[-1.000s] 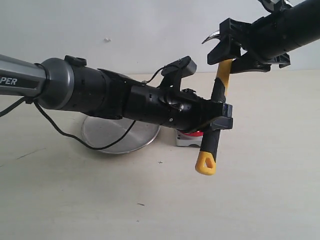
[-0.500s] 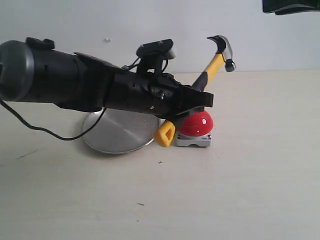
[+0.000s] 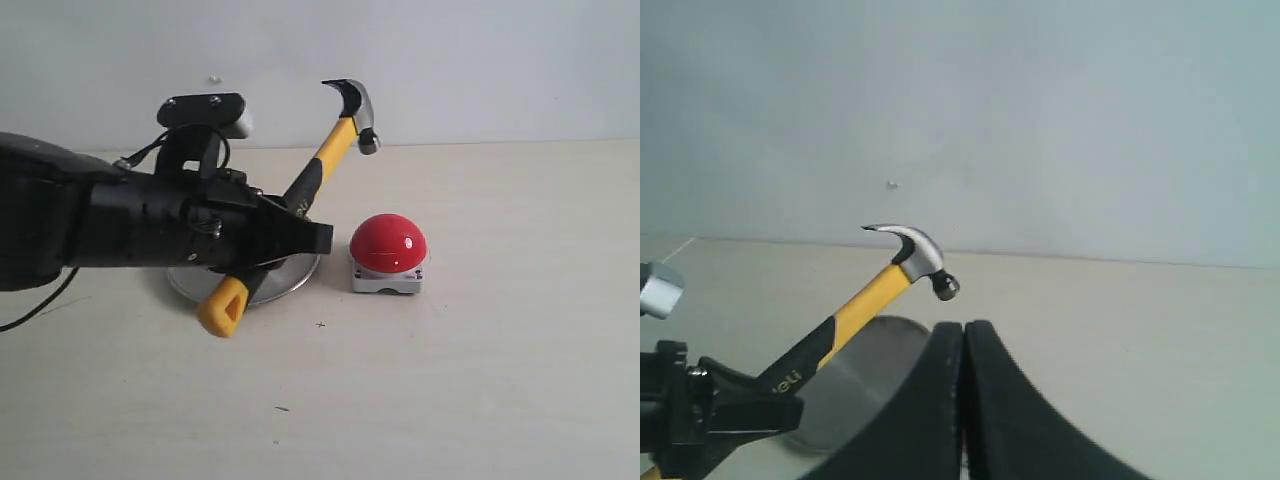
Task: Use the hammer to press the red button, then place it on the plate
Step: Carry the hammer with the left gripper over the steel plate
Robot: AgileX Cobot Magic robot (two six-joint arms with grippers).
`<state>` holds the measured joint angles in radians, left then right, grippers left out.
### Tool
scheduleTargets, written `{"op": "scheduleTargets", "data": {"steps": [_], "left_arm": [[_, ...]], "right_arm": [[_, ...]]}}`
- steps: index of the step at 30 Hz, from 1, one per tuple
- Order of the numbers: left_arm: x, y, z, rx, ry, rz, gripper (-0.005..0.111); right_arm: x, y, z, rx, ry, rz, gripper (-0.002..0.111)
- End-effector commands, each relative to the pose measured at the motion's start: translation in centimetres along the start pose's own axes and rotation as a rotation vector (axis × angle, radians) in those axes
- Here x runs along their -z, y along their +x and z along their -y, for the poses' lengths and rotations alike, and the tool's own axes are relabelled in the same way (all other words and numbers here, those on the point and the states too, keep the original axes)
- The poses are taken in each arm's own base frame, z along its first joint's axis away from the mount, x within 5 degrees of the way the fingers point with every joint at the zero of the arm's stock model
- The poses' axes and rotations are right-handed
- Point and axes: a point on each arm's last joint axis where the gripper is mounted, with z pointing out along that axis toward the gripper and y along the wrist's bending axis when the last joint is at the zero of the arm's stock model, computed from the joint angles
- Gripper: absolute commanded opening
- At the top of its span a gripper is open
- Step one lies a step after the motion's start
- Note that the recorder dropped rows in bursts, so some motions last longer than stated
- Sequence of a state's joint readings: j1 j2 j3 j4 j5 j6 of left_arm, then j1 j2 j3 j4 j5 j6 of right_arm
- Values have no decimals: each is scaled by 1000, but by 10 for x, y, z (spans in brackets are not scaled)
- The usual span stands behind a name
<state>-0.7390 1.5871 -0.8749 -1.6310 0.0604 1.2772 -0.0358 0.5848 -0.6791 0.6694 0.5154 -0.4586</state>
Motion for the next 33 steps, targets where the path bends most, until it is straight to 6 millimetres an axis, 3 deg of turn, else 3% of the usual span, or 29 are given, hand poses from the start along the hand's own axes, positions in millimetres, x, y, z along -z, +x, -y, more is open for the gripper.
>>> {"op": "scheduleTargets", "data": {"steps": [1, 4, 8, 14, 21, 30, 33], "left_arm": [[25, 5, -2, -42, -68, 48, 0], [34, 11, -1, -55, -92, 56, 0], [44, 16, 15, -100, -67, 71, 0], [49, 25, 36, -169, -164, 116, 0], [45, 36, 51, -180, -132, 96, 0], [34, 40, 47, -184, -174, 95, 0], [52, 21, 48, -177, -184, 210, 0]], "right_arm": [[18, 26, 2, 20, 20, 139, 0], [25, 46, 6, 16, 48, 221, 0], [35, 77, 13, 0, 86, 316, 0], [27, 117, 24, -63, 112, 278, 0], [15, 157, 37, -105, 162, 178, 0], [13, 163, 36, -143, 142, 148, 0], [13, 163, 36, -143, 142, 148, 0]]}}
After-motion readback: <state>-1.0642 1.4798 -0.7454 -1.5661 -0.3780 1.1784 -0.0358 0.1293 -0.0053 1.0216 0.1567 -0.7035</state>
